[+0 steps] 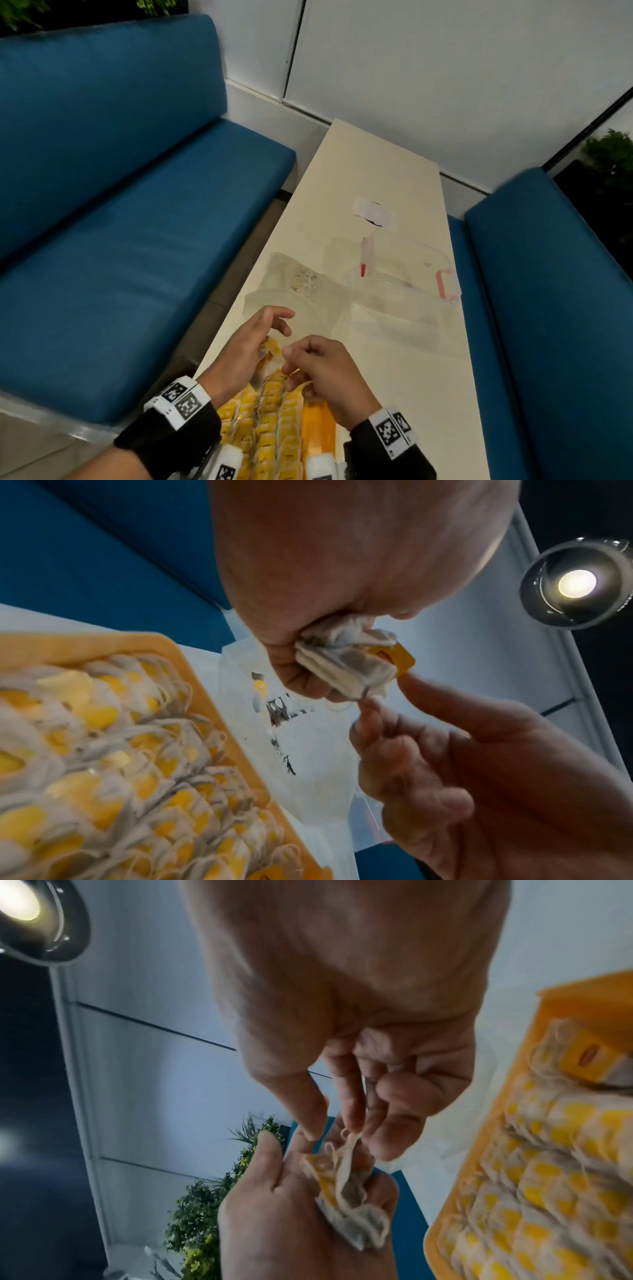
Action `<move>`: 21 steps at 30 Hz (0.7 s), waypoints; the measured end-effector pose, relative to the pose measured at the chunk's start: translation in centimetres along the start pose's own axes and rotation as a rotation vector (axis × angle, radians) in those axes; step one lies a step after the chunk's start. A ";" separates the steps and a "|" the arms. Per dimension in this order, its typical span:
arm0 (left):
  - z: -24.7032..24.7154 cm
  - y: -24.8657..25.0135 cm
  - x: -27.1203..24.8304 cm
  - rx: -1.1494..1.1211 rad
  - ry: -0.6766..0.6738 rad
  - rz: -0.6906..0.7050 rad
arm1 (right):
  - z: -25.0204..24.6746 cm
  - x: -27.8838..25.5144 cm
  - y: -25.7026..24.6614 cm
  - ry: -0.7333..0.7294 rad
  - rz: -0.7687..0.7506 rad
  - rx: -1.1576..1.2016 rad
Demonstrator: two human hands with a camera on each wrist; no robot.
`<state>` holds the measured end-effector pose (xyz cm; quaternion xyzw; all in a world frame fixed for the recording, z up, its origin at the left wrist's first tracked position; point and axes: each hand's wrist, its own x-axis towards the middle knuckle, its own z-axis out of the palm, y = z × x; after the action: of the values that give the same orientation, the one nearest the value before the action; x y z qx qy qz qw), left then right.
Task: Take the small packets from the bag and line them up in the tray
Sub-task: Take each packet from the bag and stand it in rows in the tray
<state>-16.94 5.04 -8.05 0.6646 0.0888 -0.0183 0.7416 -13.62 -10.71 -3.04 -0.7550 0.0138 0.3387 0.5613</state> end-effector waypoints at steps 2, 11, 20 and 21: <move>0.5 0.1 0.1 0.024 -0.009 -0.003 | 0.4 0.0 -0.1 0.006 0.024 0.056; 0.9 0.0 0.1 -0.046 -0.037 -0.133 | 0.6 0.2 -0.1 -0.050 -0.008 0.134; 1.1 0.1 0.4 -0.176 0.096 -0.316 | 1.0 -0.2 0.0 -0.083 -0.191 -0.008; 1.0 0.0 0.5 -0.216 0.124 -0.348 | 1.1 -0.1 0.1 -0.087 -0.193 -0.026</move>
<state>-16.32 4.06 -8.01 0.5557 0.2491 -0.0956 0.7874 -14.31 -9.88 -3.20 -0.7447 -0.0877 0.3157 0.5814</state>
